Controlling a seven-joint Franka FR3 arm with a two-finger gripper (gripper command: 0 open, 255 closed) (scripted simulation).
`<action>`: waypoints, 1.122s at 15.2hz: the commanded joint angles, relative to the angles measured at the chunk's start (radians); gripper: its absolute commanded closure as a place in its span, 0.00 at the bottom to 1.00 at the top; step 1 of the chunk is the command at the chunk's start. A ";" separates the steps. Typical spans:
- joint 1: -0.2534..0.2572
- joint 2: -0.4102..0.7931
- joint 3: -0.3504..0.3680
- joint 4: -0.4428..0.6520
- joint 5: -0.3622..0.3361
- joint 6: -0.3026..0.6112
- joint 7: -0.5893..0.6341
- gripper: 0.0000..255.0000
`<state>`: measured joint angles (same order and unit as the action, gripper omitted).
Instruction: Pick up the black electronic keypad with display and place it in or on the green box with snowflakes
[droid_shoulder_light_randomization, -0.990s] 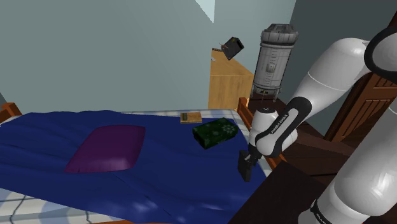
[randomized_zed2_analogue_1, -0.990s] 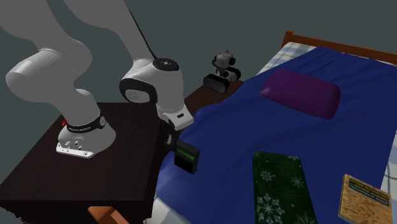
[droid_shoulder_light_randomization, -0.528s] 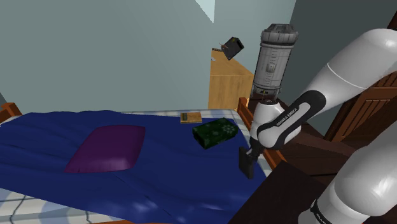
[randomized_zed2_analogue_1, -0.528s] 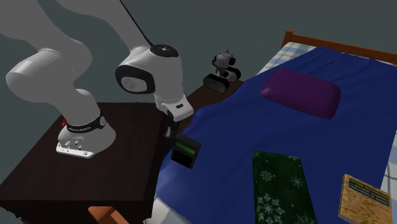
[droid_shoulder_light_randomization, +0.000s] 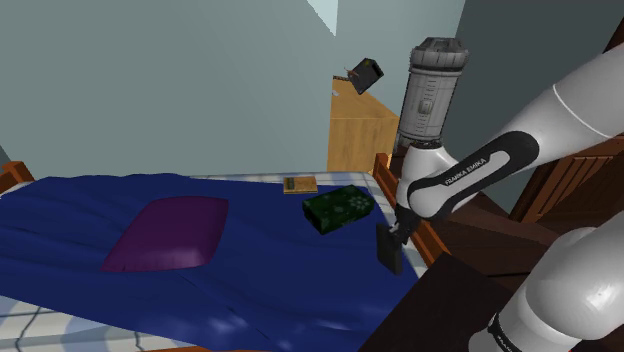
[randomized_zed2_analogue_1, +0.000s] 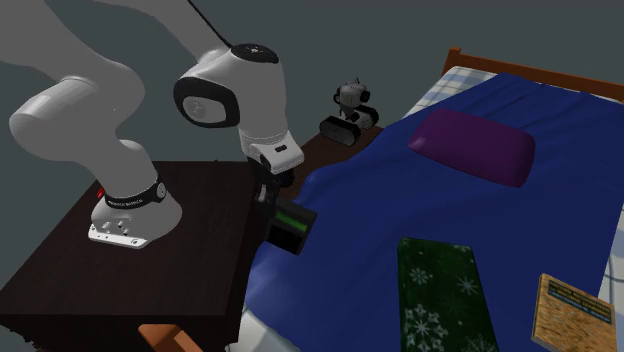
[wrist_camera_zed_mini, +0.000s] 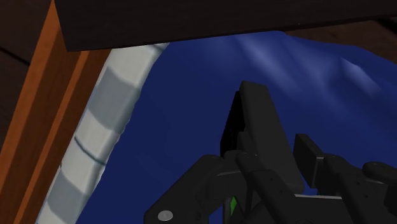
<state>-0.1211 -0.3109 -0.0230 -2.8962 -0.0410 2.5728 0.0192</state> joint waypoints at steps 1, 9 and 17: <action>0.001 -0.039 0.001 0.005 0.002 -0.044 0.000 1.00; 0.003 -0.160 0.002 0.042 0.006 -0.202 -0.003 1.00; -0.004 -0.091 -0.012 0.187 0.003 -0.278 -0.023 1.00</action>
<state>-0.1213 -0.4439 -0.0282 -2.7509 -0.0358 2.2942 0.0046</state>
